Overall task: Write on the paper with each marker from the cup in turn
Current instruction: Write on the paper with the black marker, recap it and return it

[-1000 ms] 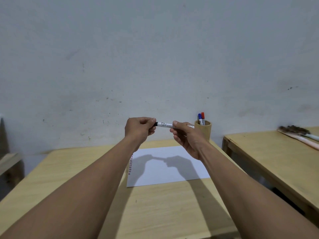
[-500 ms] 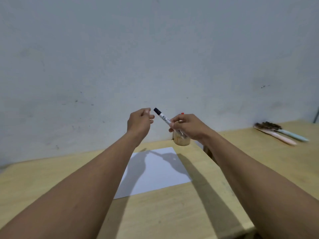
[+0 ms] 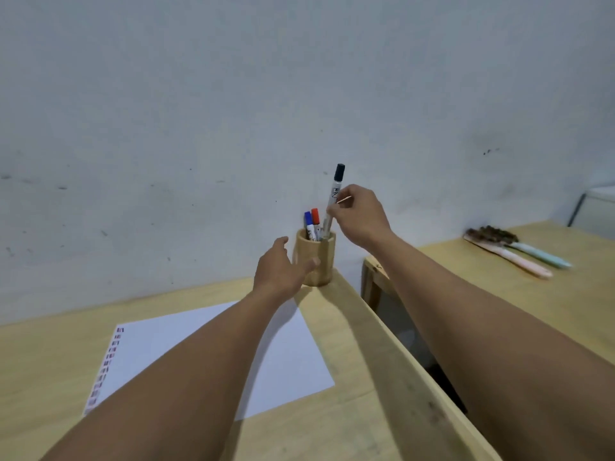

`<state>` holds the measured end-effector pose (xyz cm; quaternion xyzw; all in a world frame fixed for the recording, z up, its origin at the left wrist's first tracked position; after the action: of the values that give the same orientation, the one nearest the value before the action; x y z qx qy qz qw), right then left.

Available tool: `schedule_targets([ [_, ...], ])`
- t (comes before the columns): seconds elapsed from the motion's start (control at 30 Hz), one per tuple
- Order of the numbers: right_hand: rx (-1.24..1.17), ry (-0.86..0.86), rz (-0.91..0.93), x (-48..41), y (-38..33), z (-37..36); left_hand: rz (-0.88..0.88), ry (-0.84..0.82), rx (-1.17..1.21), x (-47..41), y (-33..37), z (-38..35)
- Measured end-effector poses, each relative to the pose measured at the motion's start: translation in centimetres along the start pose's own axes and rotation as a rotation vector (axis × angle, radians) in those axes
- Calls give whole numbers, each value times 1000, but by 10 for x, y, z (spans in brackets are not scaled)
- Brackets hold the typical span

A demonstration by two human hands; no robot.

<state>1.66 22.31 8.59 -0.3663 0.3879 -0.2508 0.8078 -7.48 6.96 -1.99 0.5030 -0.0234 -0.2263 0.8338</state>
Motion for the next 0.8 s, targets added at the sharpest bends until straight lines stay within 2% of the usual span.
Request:
schedule_targets([
  [0.4,231,-158,-56,-16,38,-60,-54,57,-3,-21,-8,-31],
  [0.53,293,-135,-91,-19,45,-59,-70,58,9,-22,-8,-31],
  [0.8,368,-72,-18,-20,32,-57,-77,57,21,-21,-6,-30],
])
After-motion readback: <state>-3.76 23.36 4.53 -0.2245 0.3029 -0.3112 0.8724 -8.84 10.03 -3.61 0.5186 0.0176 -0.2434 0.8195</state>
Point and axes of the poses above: each hand's wrist, its own x-axis away from the middle knuckle, its own z-axis out of the back of the hand, y = z × x, the point moved 10 cm from there along -x, towards the middle knuckle, and after that the axes turned 6 degrees about y, right-handed, at the moved point
